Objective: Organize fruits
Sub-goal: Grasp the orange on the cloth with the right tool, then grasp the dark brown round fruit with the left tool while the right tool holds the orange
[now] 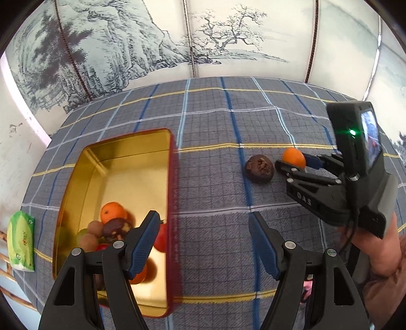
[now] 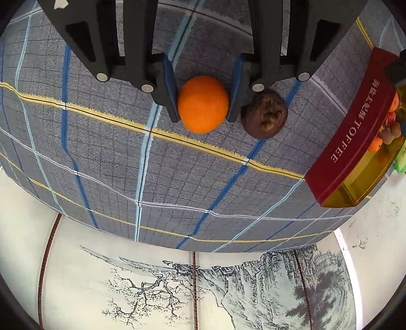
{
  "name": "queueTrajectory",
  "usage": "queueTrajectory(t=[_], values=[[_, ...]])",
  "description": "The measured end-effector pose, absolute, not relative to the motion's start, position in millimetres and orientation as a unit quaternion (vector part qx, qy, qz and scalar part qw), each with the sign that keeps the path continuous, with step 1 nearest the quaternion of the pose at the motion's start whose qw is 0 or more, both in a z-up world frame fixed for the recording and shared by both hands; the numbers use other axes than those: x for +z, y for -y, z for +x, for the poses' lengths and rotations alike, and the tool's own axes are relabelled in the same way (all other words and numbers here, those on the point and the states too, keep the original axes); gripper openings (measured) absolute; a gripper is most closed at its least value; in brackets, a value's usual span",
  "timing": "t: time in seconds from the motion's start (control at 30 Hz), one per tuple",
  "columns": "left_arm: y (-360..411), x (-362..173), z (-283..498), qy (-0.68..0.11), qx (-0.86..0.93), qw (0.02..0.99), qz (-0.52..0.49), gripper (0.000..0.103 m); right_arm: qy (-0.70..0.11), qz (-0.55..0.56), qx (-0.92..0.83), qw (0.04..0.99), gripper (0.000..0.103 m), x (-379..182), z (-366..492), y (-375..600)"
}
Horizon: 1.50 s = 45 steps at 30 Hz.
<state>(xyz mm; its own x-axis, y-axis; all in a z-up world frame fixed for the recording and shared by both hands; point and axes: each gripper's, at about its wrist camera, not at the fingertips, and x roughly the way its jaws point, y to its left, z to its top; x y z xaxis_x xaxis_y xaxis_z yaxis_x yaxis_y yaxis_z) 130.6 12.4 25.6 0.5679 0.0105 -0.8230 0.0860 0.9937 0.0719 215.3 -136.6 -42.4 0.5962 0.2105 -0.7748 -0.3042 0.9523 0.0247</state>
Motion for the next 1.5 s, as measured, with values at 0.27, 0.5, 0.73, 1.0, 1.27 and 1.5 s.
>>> queueTrajectory(t=[0.27,0.5,0.73,1.0,1.27,1.5], values=[[16,16,147,-0.455,-0.041,0.888,0.054,0.073,-0.432,-0.056,0.104,0.894,0.033,-42,195,189],[30,2,158,-0.46,-0.052,0.886,0.041,0.073,-0.428,-0.058,0.067,0.899,0.033,-42,176,233],[33,-9,171,-0.461,-0.031,0.886,0.051,0.073,-0.428,-0.036,0.049,0.902,0.033,-44,175,262],[40,-21,186,-0.464,-0.033,0.884,0.043,0.072,-0.429,-0.029,0.051,0.901,0.034,-44,177,262],[47,-25,208,-0.461,-0.046,0.886,0.023,0.069,-0.429,-0.028,0.052,0.901,0.035,-44,177,263],[49,-33,220,-0.472,-0.059,0.879,0.002,0.044,-0.429,-0.028,0.052,0.901,0.035,-44,177,262]])
